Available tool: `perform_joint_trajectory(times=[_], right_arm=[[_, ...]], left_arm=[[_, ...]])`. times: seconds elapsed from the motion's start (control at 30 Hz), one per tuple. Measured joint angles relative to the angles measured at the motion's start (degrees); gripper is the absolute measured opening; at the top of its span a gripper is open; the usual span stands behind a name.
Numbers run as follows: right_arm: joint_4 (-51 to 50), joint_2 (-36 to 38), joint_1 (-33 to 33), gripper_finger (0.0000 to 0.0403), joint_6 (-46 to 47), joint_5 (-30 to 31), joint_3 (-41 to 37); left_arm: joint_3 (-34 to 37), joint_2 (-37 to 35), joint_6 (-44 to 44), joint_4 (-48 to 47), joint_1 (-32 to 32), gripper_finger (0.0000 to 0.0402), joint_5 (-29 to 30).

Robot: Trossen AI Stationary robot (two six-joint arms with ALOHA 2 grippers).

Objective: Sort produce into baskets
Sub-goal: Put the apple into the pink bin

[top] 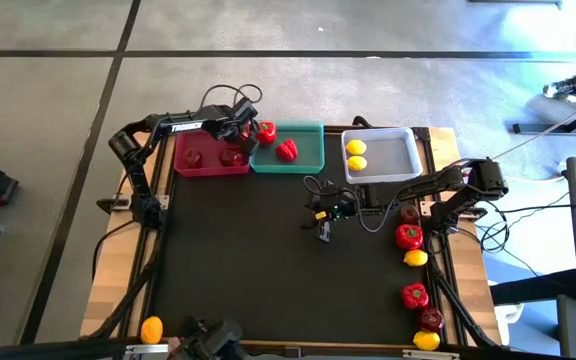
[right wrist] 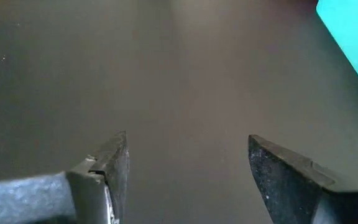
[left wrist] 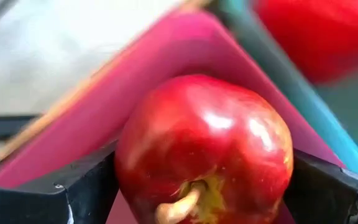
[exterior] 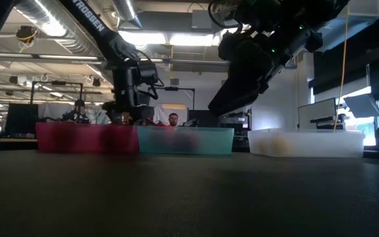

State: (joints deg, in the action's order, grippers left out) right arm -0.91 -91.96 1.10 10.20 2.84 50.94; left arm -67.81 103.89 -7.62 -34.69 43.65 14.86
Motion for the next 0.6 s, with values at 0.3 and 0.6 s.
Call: perform_joint_trajectory(times=[0.3, 0.6], right_arm=[[-0.2, 0.0, 0.0, 0.026, 0.0, 0.5, 0.0], [-0.5, 0.0, 0.0, 0.026, 0.0, 0.6, 0.0]], left_arm=[[0.0, -0.2, 2.5, 1.2, 0.4, 0.0377, -4.2], [0.0, 0.0, 3.5, 1.3, 0.3, 0.0377, -1.9]])
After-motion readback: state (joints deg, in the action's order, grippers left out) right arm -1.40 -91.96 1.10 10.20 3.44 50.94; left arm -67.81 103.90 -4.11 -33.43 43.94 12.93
